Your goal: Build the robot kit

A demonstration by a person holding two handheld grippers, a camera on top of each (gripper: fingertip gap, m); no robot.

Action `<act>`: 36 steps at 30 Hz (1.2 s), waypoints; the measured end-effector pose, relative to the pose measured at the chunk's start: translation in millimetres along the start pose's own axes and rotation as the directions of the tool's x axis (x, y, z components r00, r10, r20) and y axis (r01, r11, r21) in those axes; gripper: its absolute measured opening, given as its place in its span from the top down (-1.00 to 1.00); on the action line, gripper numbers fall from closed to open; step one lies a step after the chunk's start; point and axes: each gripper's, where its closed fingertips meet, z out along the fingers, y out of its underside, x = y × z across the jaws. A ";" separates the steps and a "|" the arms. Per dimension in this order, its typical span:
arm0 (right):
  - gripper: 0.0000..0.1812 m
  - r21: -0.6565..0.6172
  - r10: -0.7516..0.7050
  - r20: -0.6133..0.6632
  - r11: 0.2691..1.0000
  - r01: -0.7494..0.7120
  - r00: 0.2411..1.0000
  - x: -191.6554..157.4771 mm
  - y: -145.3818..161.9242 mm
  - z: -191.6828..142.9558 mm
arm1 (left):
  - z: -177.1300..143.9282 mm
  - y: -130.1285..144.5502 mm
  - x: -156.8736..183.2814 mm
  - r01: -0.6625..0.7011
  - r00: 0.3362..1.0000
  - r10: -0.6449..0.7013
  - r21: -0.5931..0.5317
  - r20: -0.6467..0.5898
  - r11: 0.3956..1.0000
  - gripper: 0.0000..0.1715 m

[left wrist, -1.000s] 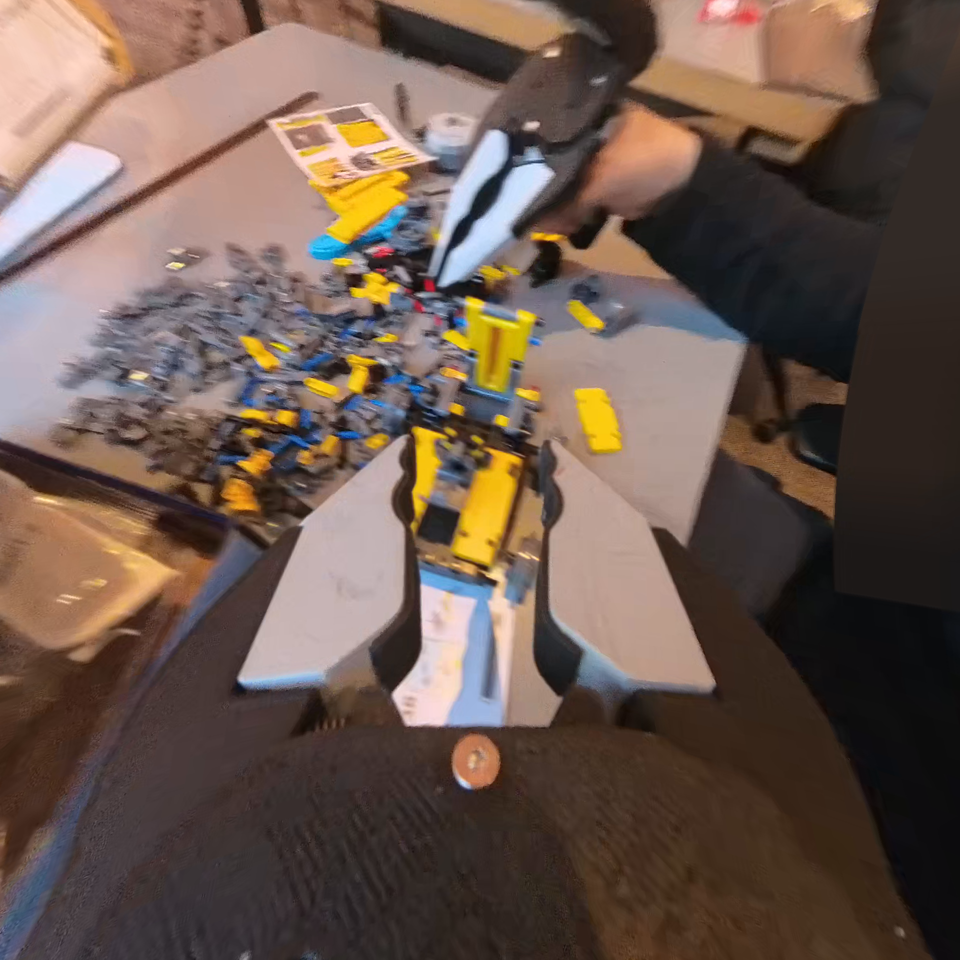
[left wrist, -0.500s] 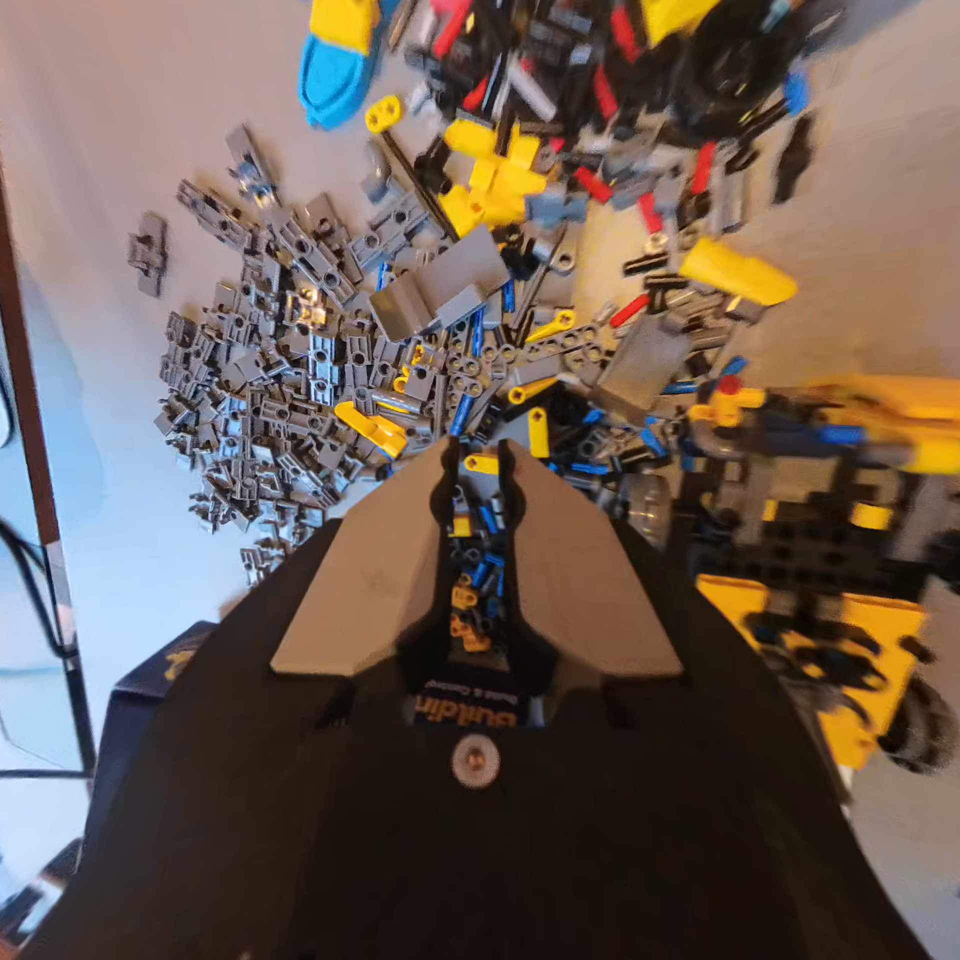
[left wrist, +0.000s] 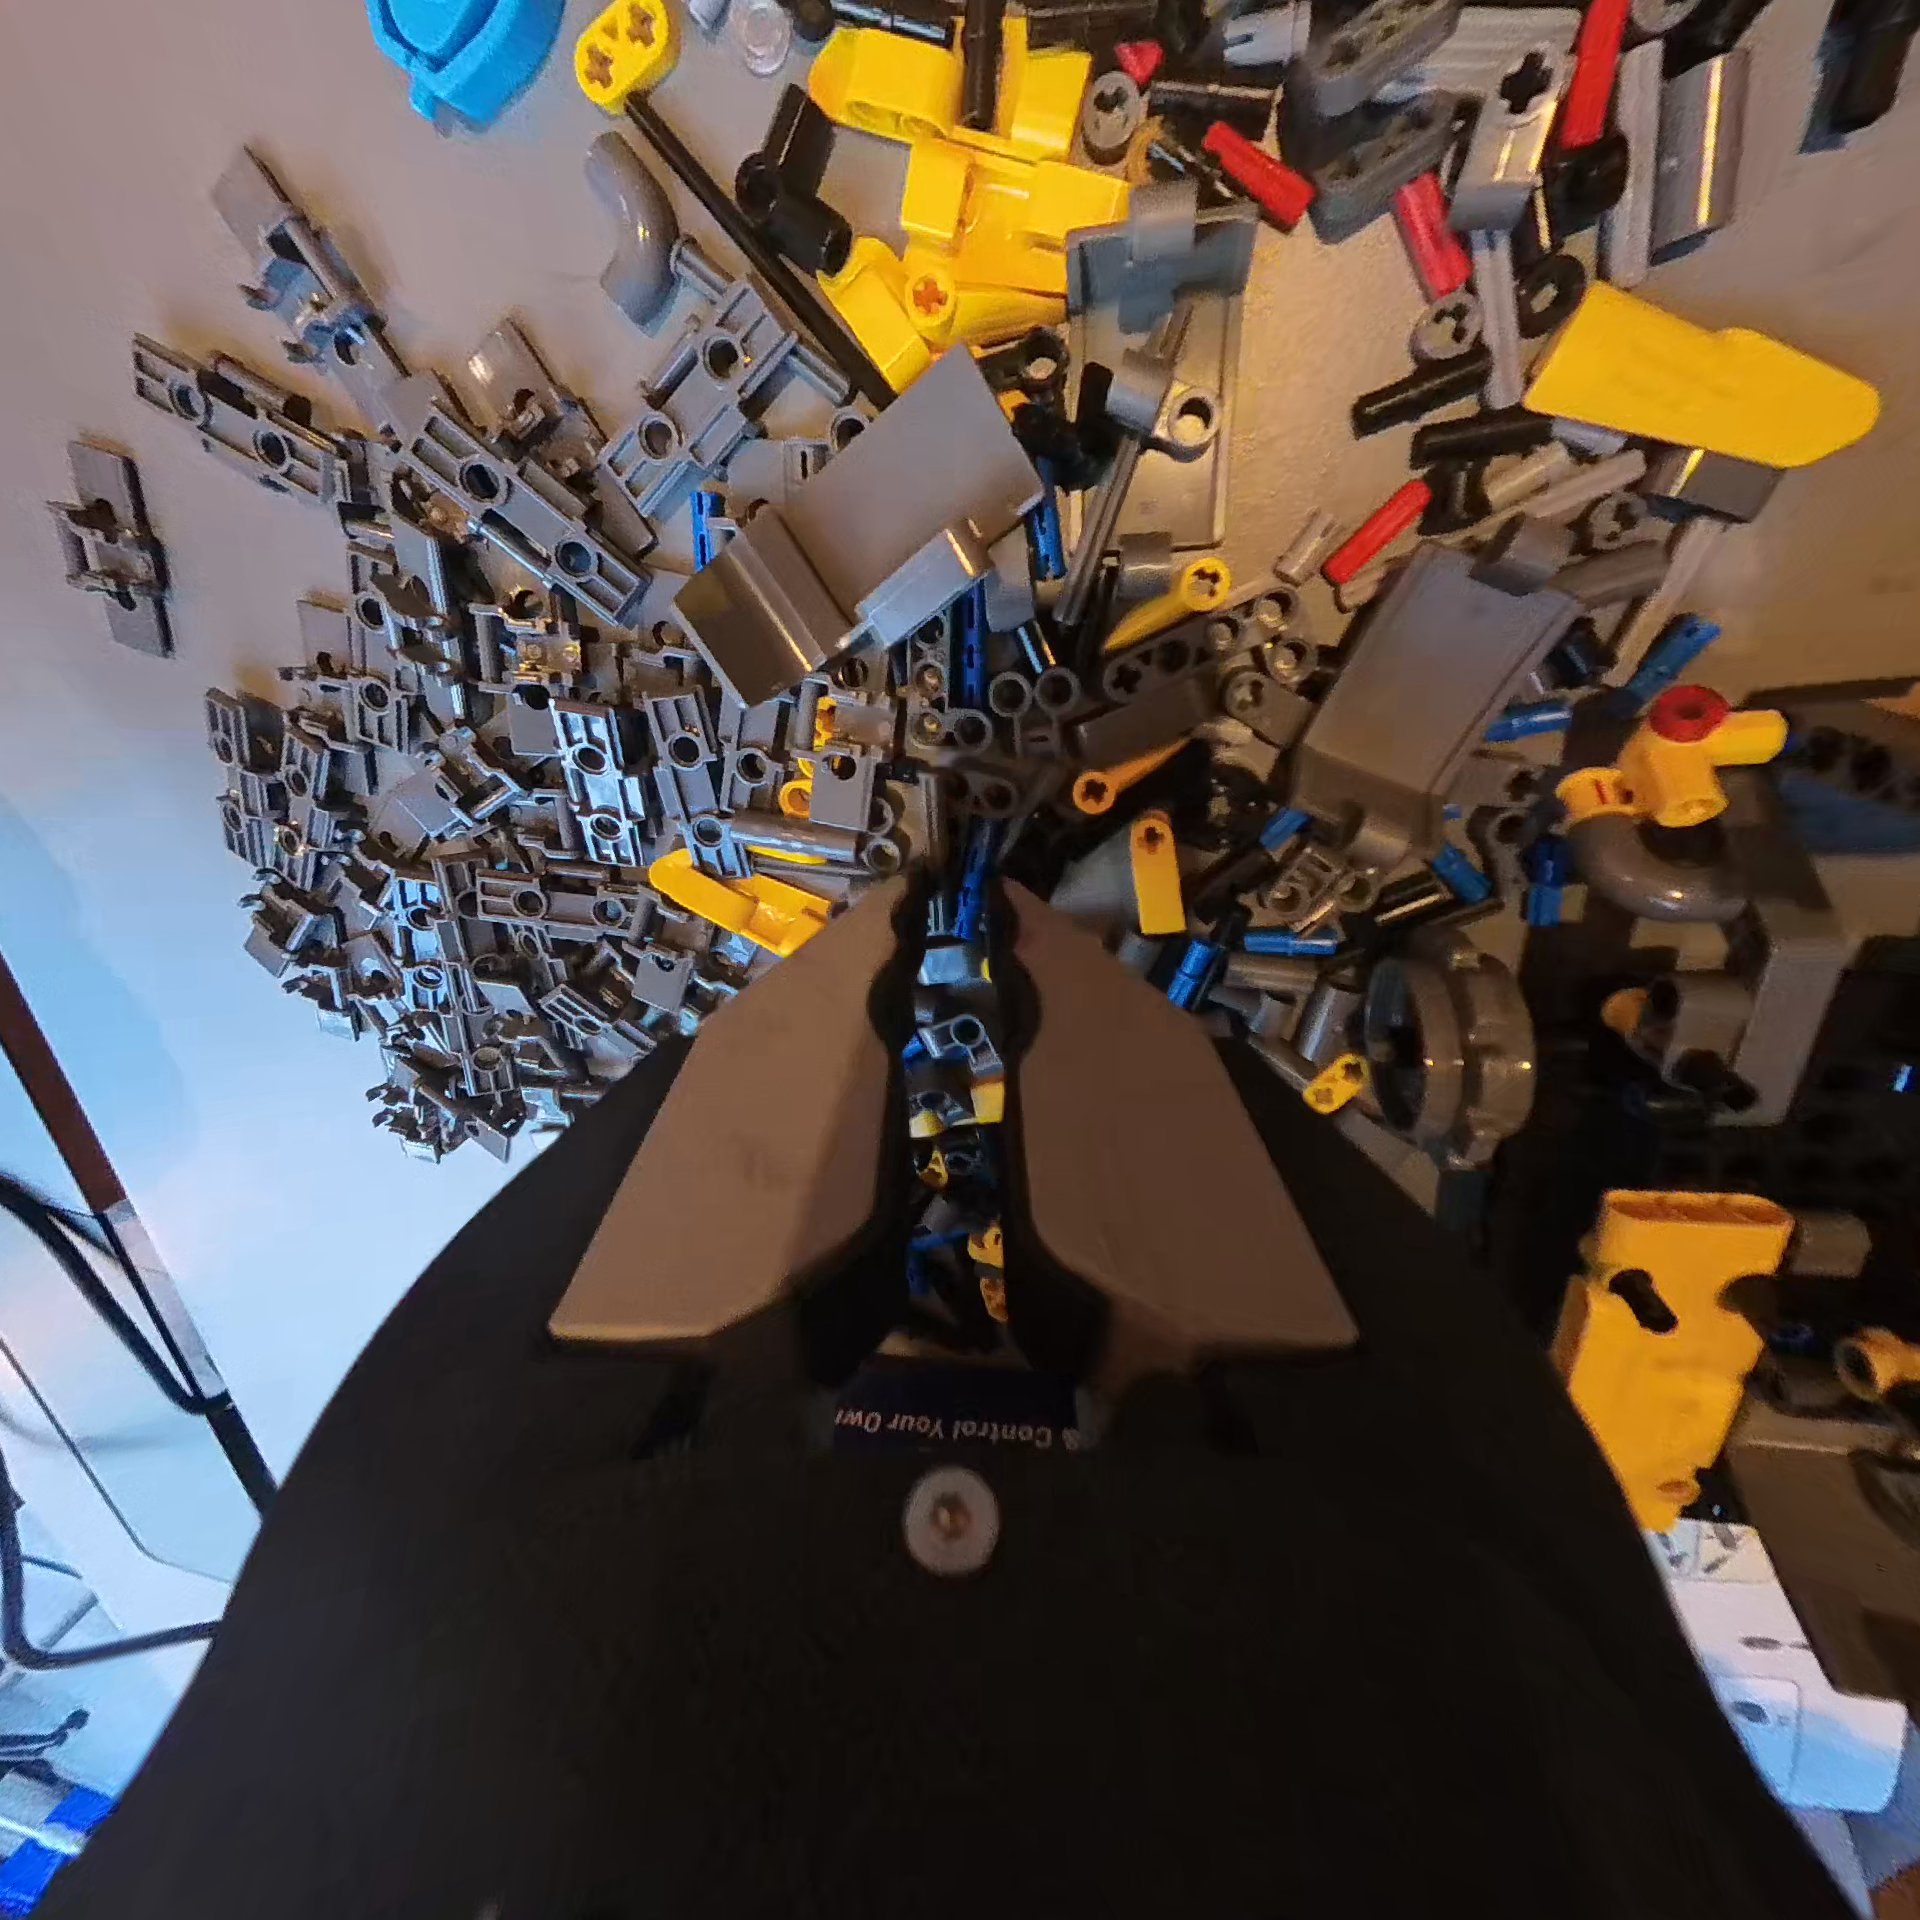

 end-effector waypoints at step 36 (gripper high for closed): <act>0.91 -0.031 0.004 0.021 1.000 -0.003 1.000 -4.6 5.5 4.0 | -0.2 6.6 6.4 0.054 0.998 -0.052 0.039 -0.047 0.998 0.92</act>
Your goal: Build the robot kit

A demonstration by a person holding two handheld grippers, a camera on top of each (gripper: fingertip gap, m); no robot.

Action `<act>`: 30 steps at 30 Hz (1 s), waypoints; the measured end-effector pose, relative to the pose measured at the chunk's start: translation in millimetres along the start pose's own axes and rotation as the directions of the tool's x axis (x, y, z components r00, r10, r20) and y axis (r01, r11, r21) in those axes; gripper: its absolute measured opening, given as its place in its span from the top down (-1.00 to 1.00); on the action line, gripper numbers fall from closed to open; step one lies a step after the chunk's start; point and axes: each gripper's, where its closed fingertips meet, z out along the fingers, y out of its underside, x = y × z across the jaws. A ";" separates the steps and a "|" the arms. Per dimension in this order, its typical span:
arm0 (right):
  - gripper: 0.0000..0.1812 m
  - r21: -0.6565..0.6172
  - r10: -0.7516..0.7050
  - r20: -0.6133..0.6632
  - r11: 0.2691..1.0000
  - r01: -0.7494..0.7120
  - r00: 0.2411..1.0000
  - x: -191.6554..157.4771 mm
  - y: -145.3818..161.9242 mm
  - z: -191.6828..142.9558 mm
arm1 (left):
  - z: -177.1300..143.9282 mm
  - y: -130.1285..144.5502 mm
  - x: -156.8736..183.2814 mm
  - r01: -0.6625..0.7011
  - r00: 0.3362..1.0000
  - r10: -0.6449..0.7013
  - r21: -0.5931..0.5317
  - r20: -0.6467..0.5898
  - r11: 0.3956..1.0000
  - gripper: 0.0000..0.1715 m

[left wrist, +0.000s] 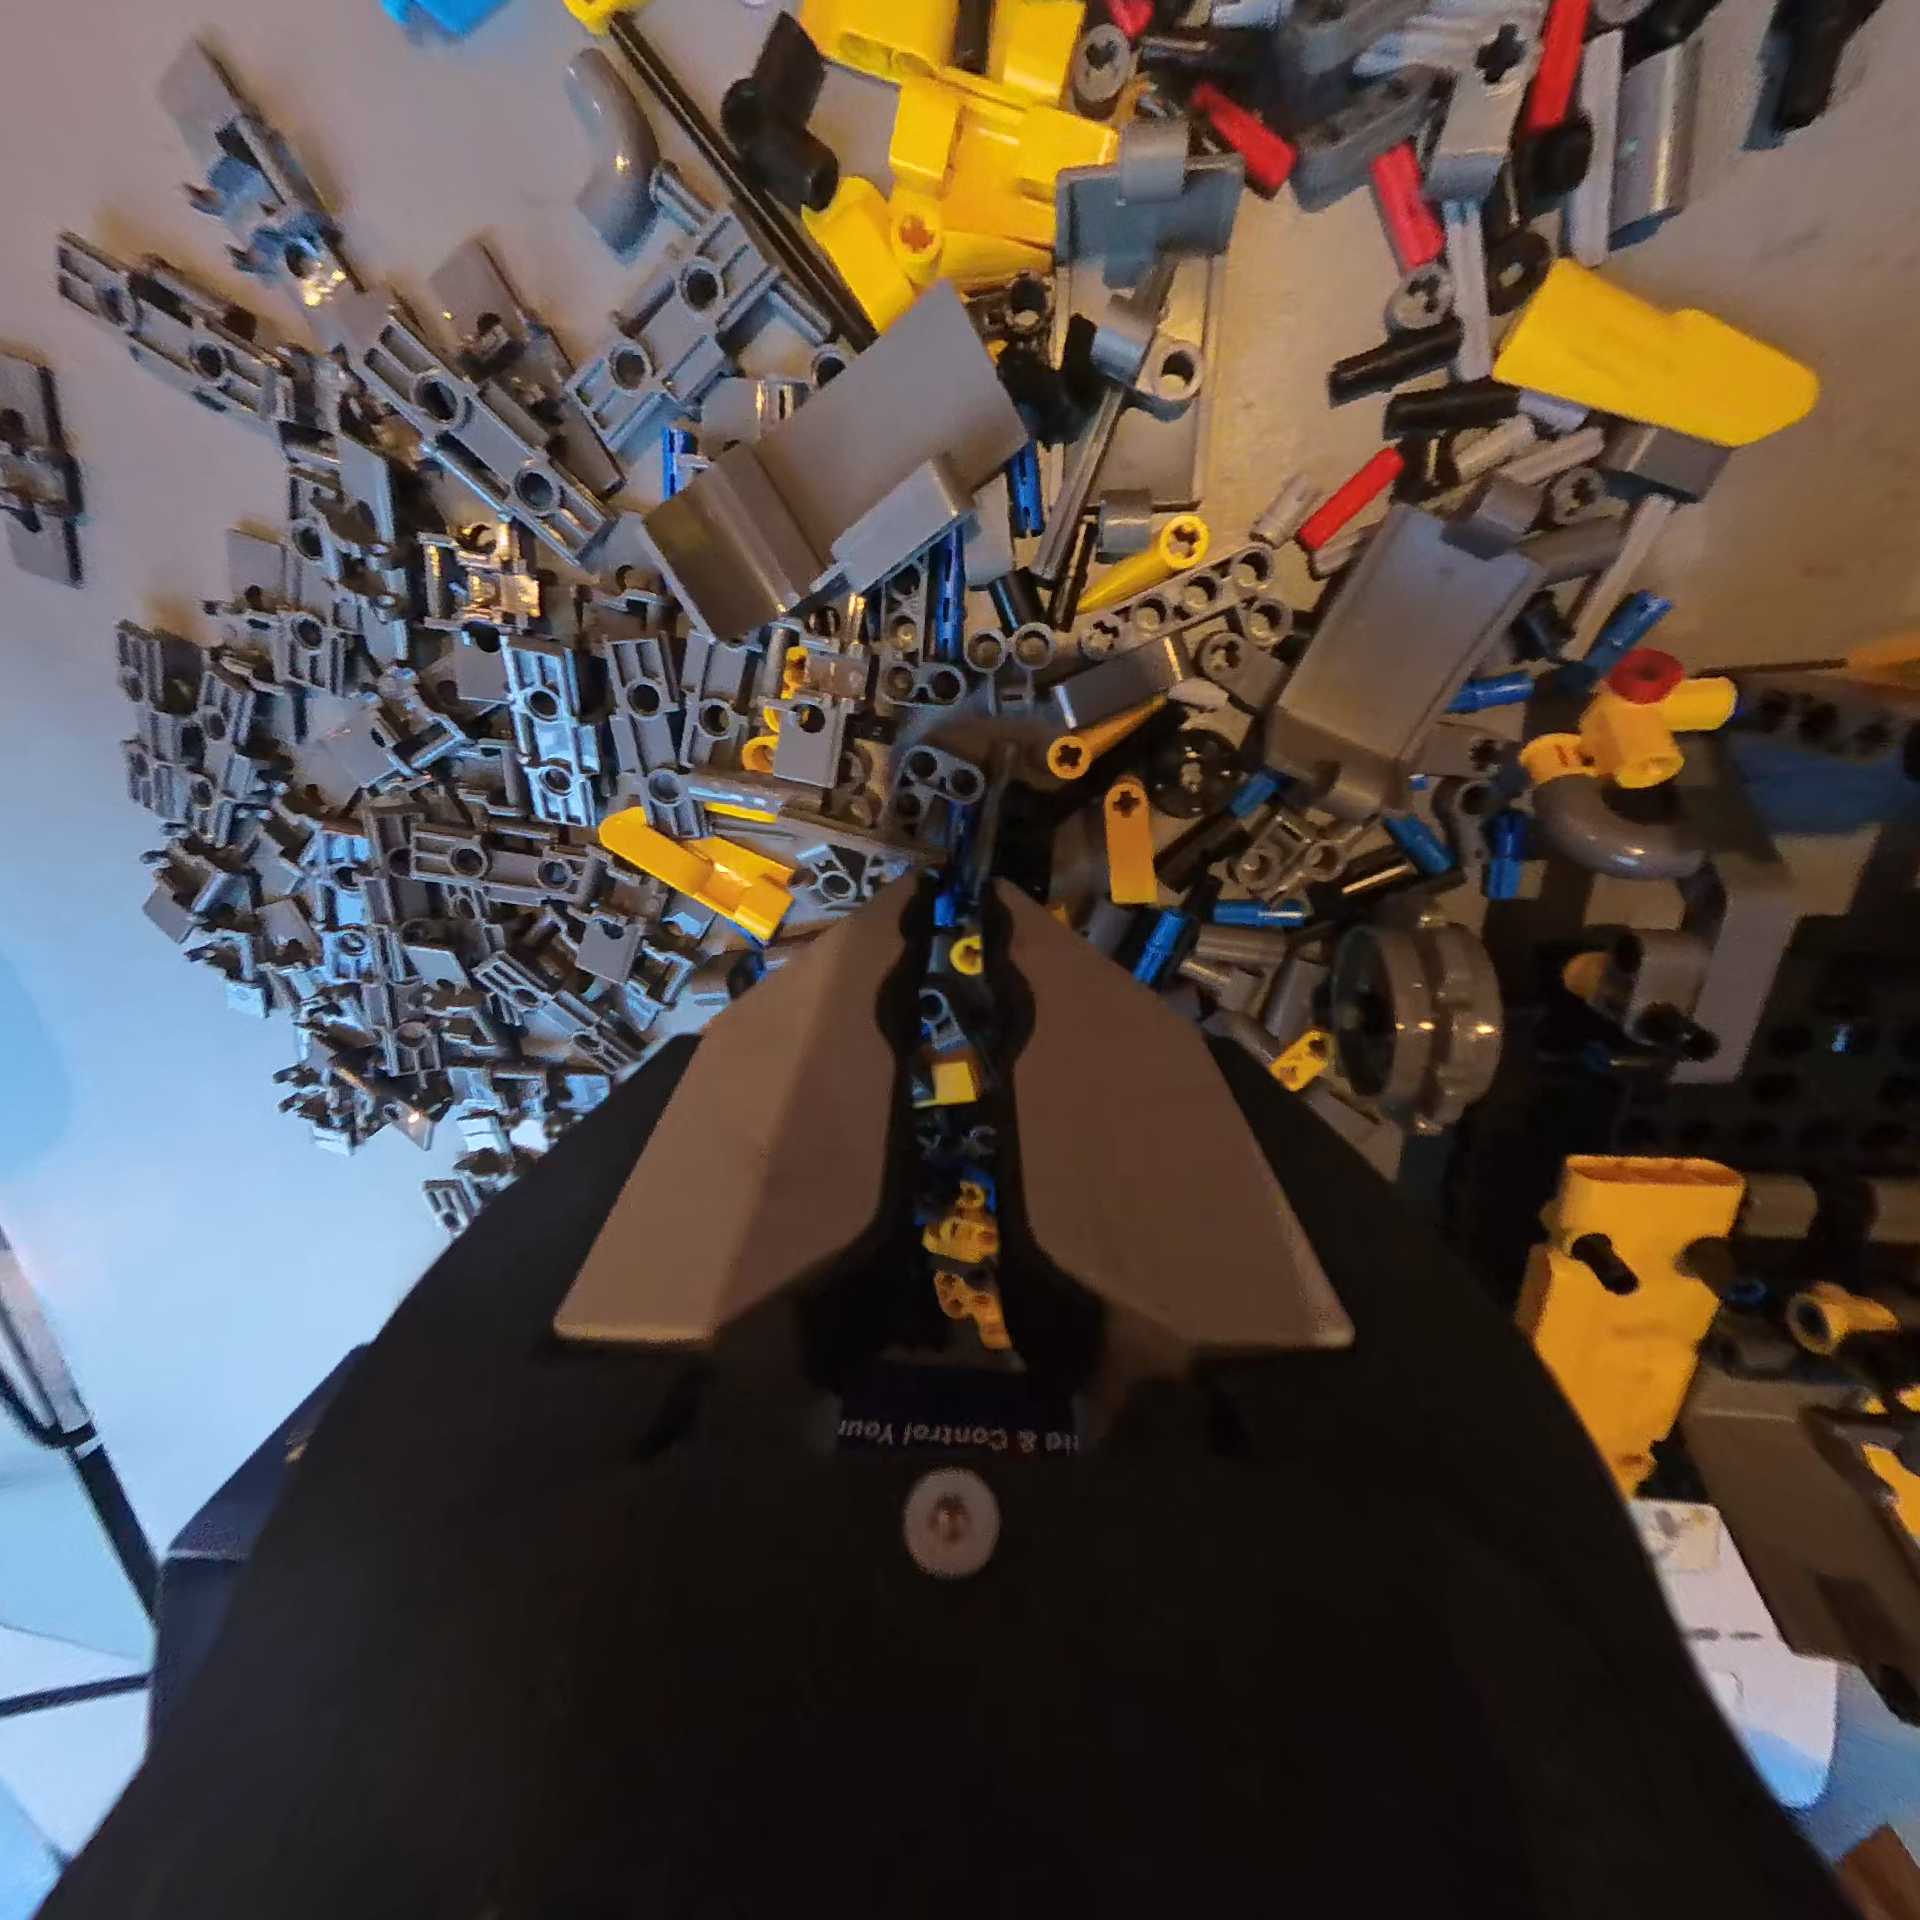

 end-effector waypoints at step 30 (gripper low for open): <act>0.91 0.006 -0.001 0.015 1.000 0.001 1.000 -3.7 -2.3 -1.9 | -0.3 1.8 -5.5 -0.004 1.000 0.004 0.028 0.000 1.000 0.94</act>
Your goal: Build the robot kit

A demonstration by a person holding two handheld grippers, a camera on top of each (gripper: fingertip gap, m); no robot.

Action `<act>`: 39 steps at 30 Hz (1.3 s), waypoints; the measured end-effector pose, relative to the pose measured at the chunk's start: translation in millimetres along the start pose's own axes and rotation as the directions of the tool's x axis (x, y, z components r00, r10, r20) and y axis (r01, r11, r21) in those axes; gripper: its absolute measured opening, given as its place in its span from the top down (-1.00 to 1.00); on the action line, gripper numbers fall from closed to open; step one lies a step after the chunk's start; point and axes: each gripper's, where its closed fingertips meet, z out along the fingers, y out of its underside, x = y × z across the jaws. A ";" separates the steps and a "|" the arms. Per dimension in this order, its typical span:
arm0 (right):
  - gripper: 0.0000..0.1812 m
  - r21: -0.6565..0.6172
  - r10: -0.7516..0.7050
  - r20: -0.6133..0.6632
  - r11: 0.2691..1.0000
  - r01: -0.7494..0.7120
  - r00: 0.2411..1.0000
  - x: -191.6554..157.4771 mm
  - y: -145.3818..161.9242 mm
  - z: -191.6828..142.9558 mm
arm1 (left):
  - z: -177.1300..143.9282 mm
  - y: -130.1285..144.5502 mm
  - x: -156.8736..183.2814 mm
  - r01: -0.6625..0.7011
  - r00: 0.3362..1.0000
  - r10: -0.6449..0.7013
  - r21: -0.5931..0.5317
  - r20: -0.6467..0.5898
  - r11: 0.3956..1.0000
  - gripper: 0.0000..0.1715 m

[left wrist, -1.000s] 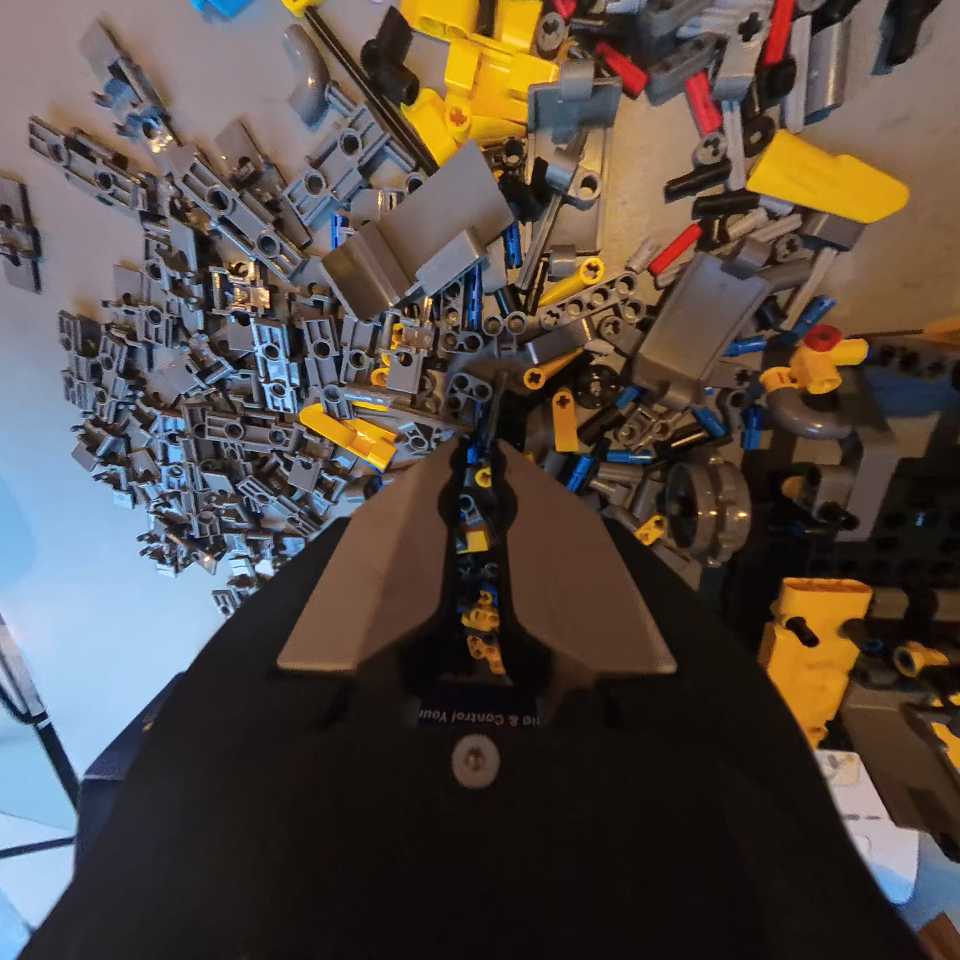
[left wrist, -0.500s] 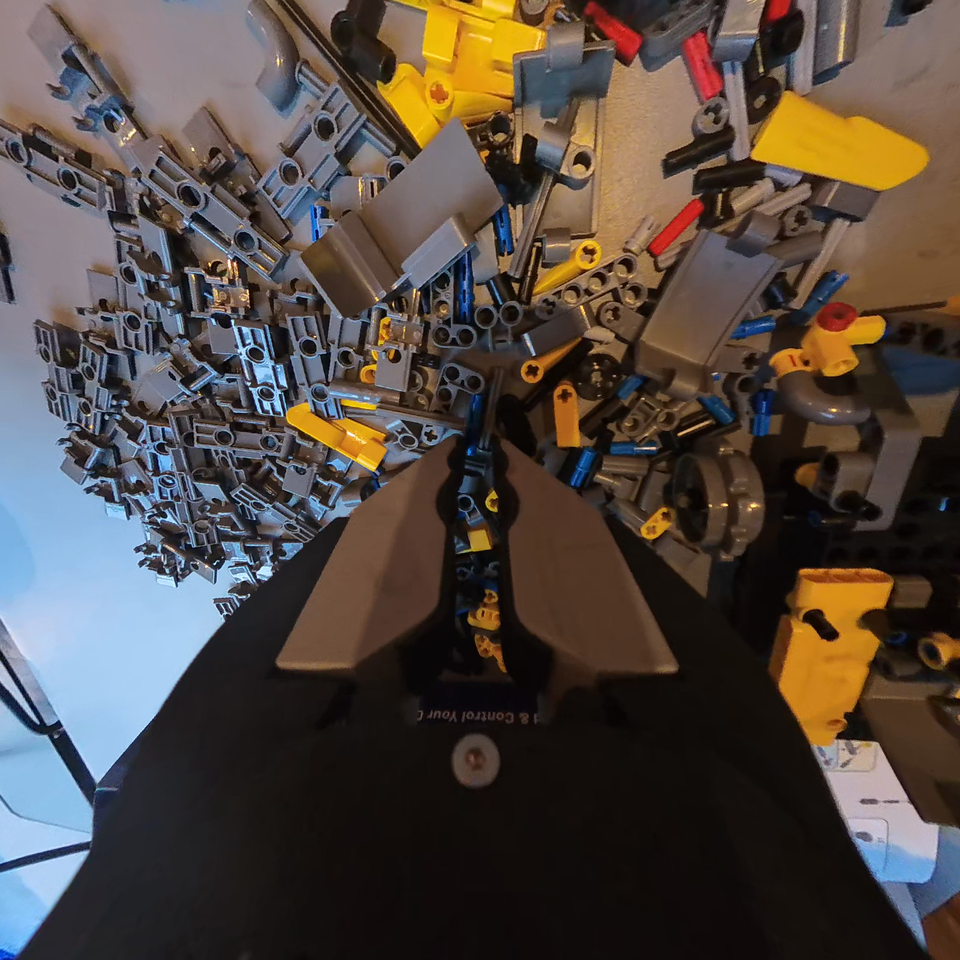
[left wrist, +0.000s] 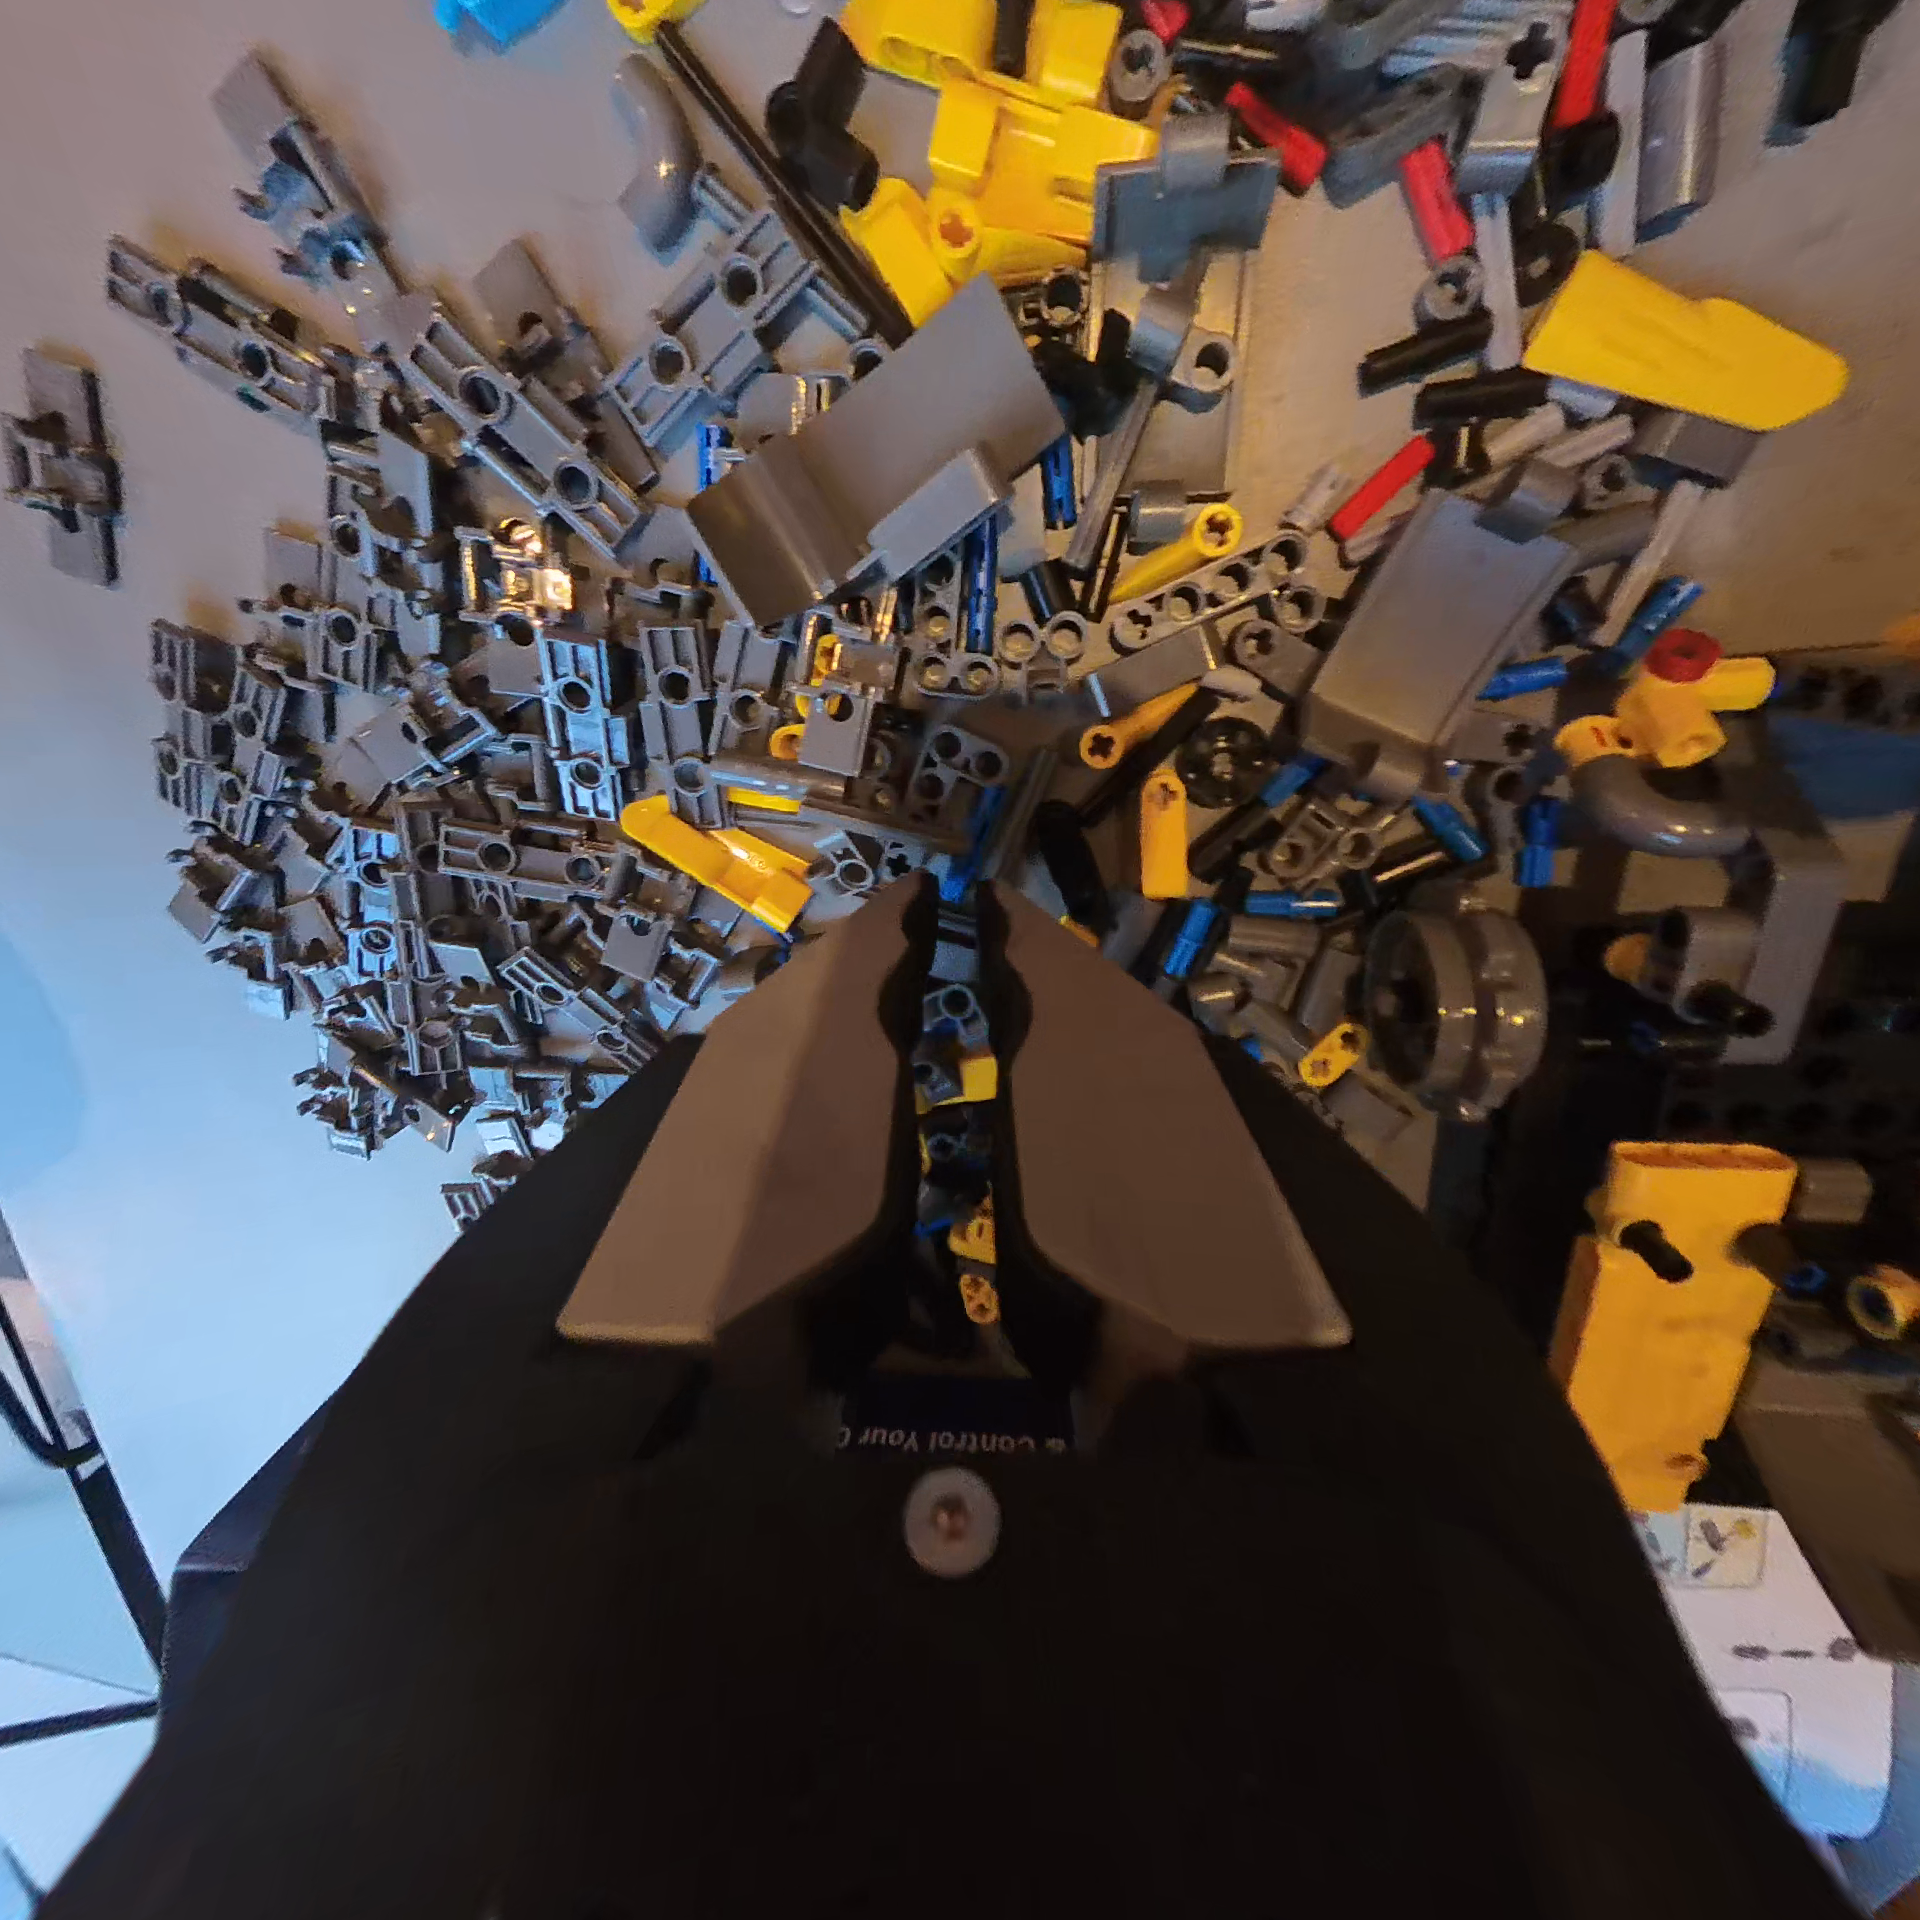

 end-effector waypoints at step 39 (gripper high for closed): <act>0.91 -0.010 0.002 0.016 1.000 -0.002 1.000 -3.3 2.0 1.8 | 4.6 1.1 12.2 -0.091 0.995 0.090 -0.019 -0.054 0.996 0.96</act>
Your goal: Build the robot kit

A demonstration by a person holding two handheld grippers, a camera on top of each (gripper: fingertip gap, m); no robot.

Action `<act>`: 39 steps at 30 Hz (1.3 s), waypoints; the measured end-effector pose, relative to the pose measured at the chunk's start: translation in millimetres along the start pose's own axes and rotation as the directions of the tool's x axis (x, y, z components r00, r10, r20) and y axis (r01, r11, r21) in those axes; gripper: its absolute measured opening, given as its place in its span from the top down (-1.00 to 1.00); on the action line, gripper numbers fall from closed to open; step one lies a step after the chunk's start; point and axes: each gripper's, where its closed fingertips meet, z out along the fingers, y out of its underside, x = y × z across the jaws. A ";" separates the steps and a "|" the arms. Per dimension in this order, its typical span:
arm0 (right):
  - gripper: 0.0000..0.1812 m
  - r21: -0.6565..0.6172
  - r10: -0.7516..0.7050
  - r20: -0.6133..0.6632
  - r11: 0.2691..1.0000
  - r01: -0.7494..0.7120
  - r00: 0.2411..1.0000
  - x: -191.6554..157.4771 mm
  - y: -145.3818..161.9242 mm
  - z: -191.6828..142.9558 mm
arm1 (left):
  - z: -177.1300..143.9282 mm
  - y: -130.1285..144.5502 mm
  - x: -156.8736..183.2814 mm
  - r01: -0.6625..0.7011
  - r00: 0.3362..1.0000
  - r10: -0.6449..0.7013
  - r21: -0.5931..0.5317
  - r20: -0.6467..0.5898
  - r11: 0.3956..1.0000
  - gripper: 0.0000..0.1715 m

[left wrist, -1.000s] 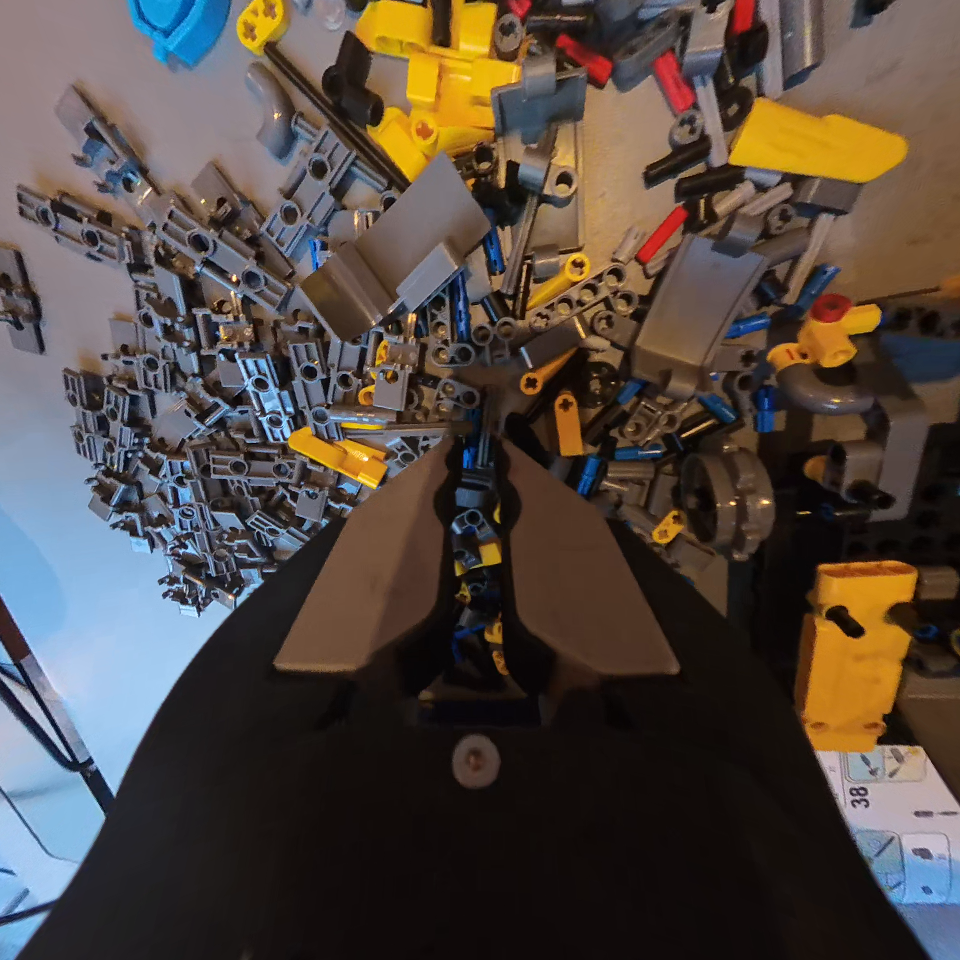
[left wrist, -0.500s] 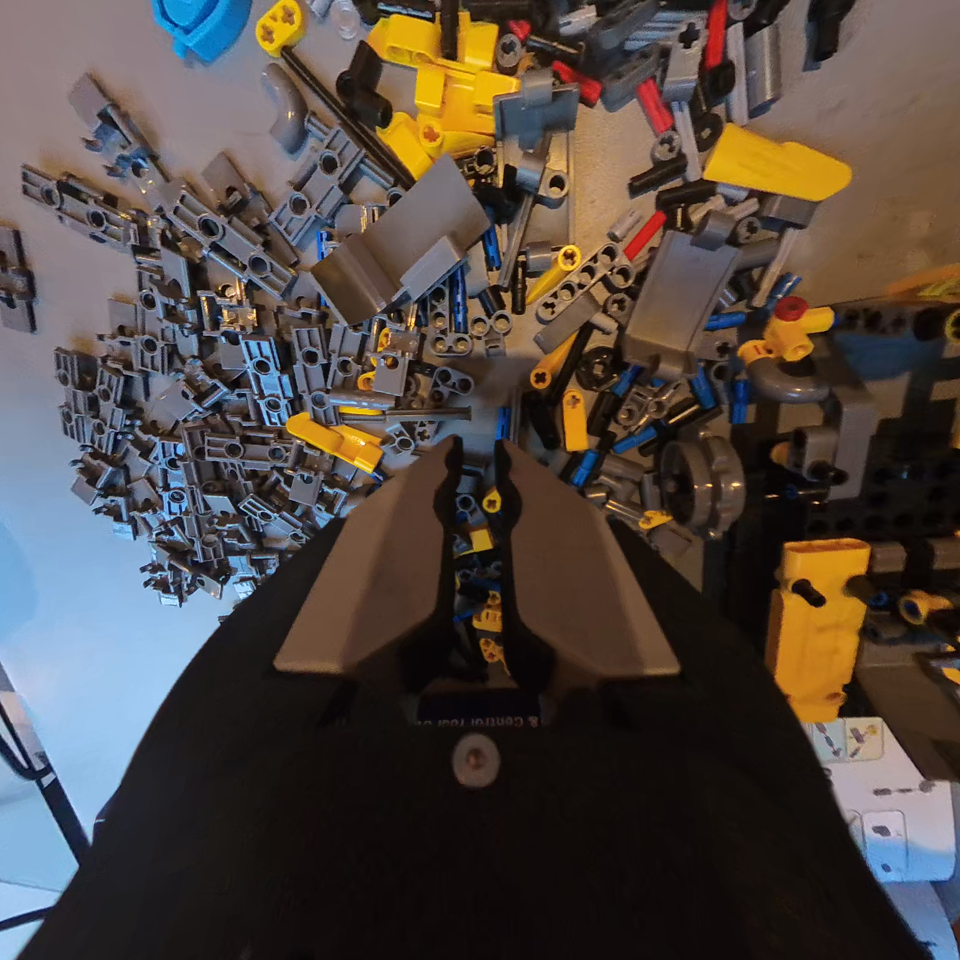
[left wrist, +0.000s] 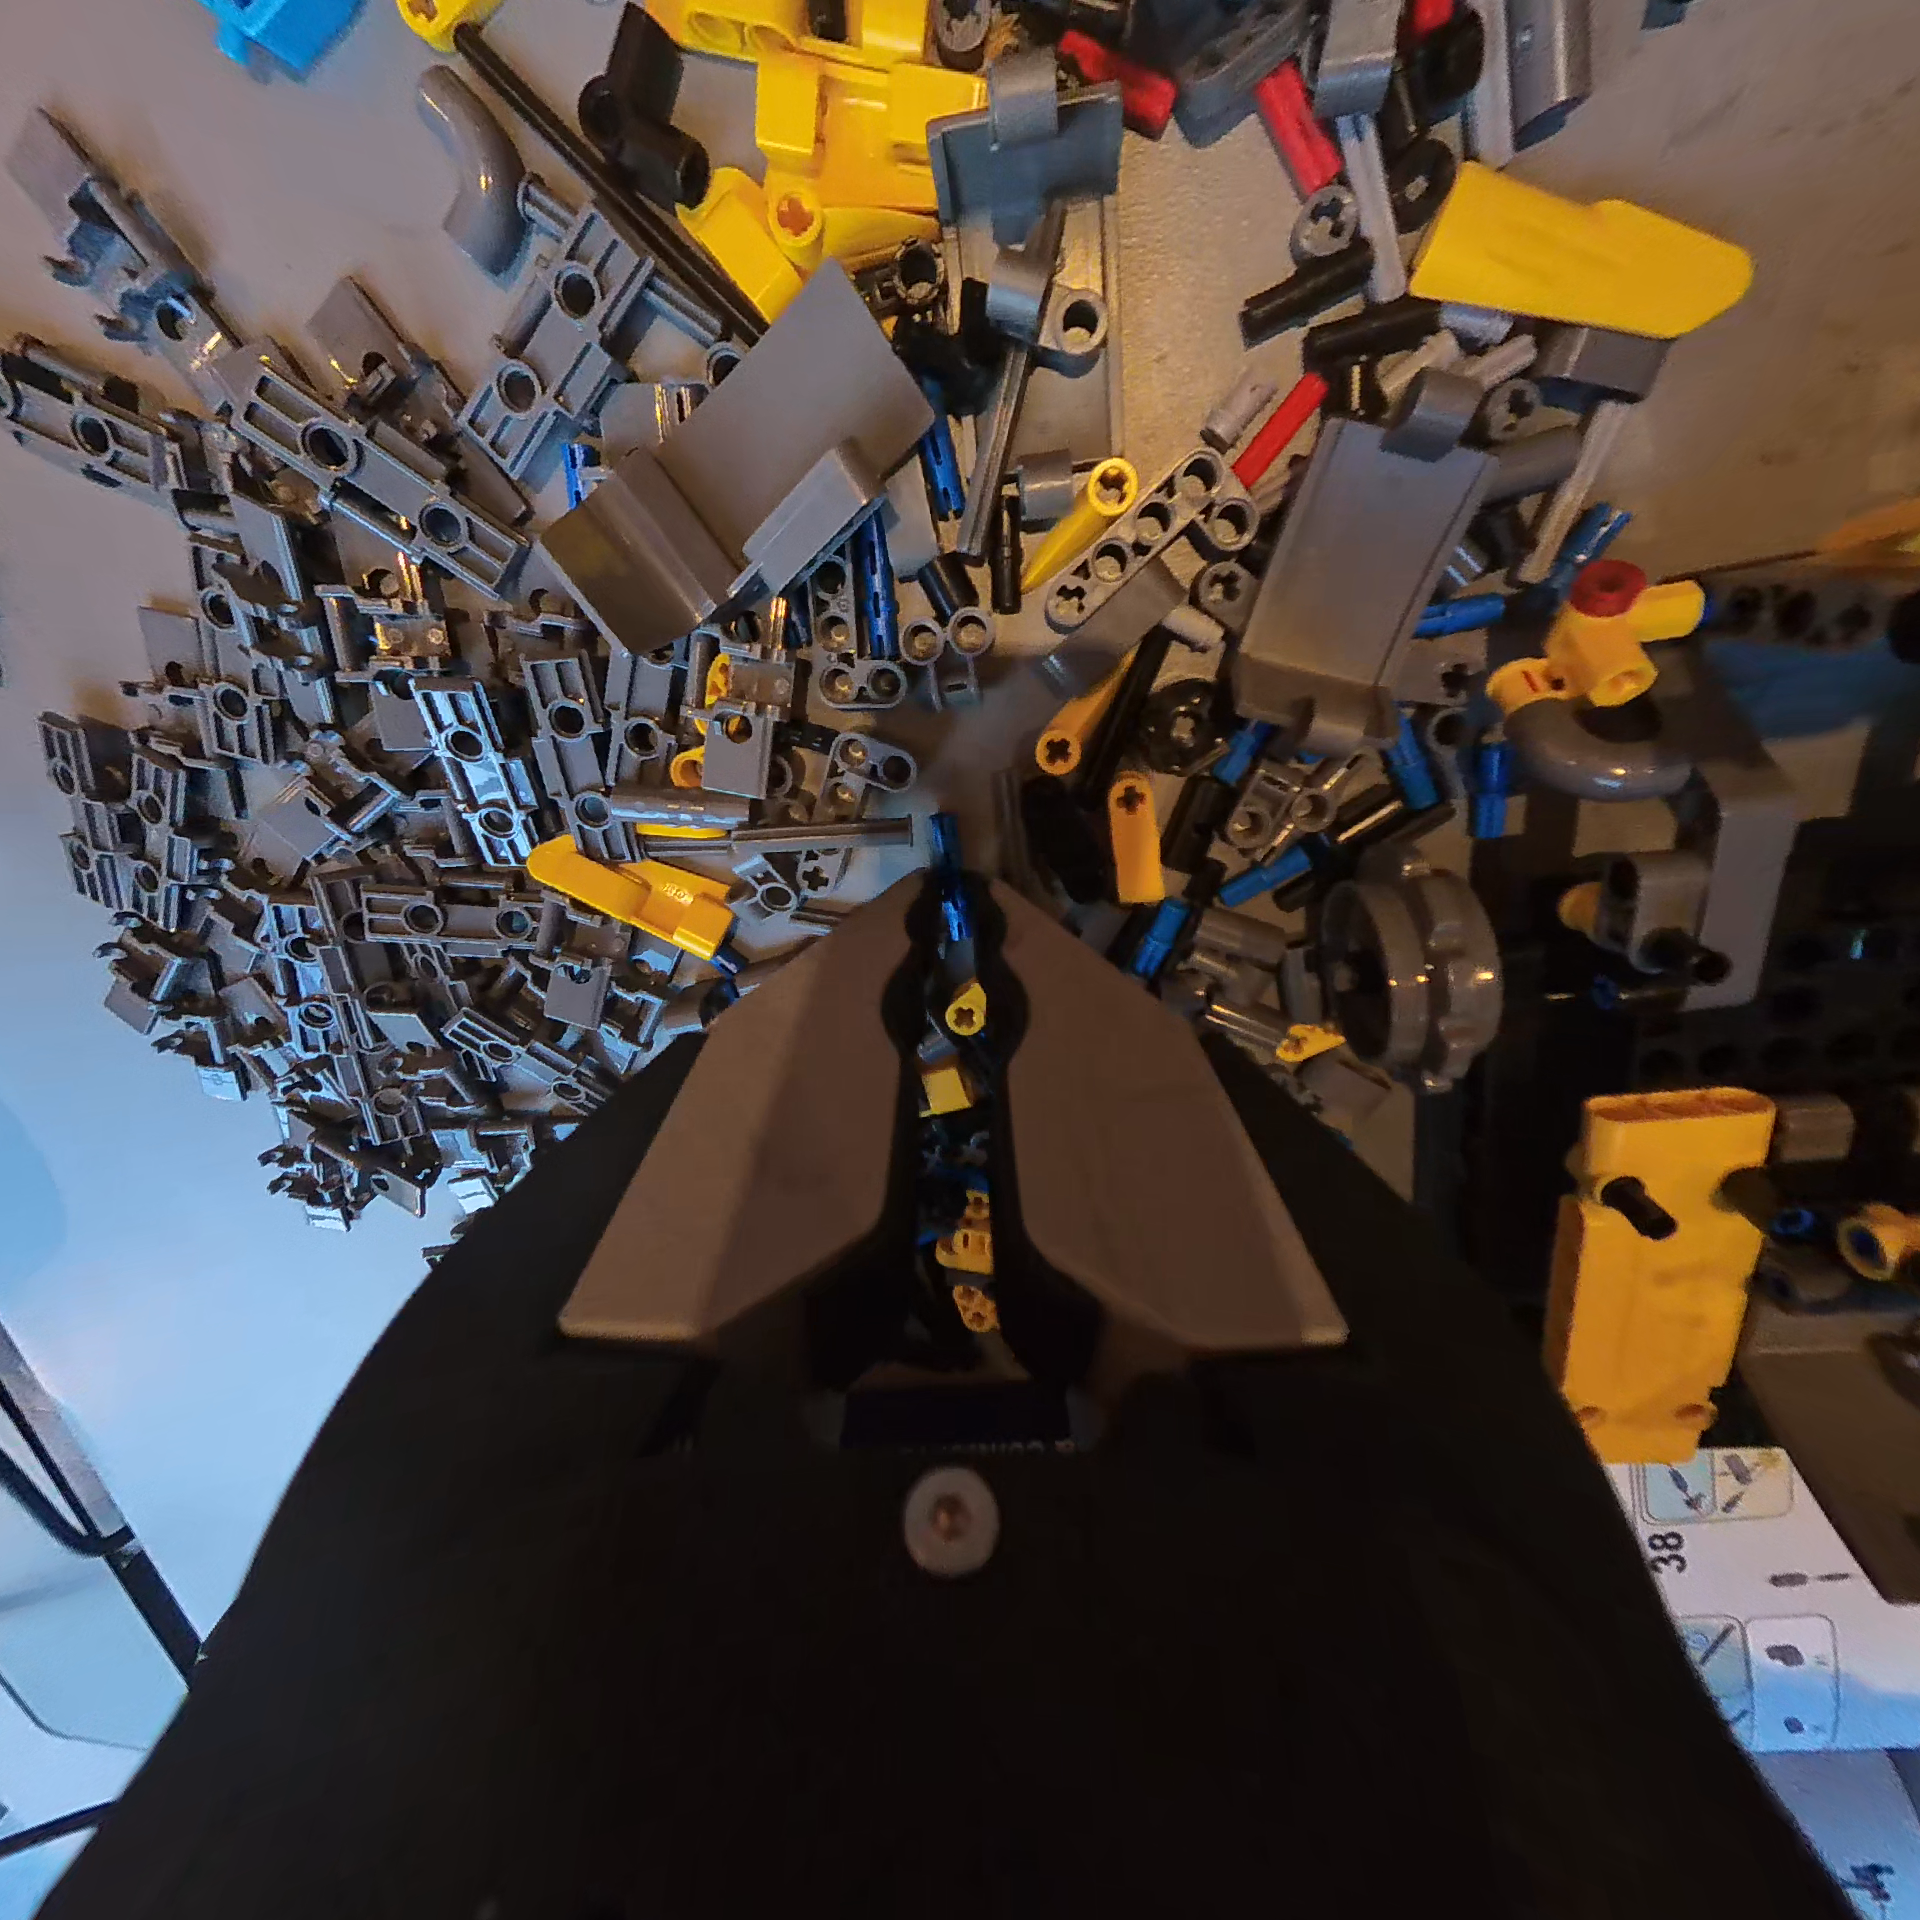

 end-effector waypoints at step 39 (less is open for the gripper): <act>0.95 -0.036 -0.057 0.334 0.997 0.073 0.941 -72.4 11.6 12.1 | -90.2 -89.5 56.4 -0.334 0.869 0.156 0.325 0.470 0.885 0.97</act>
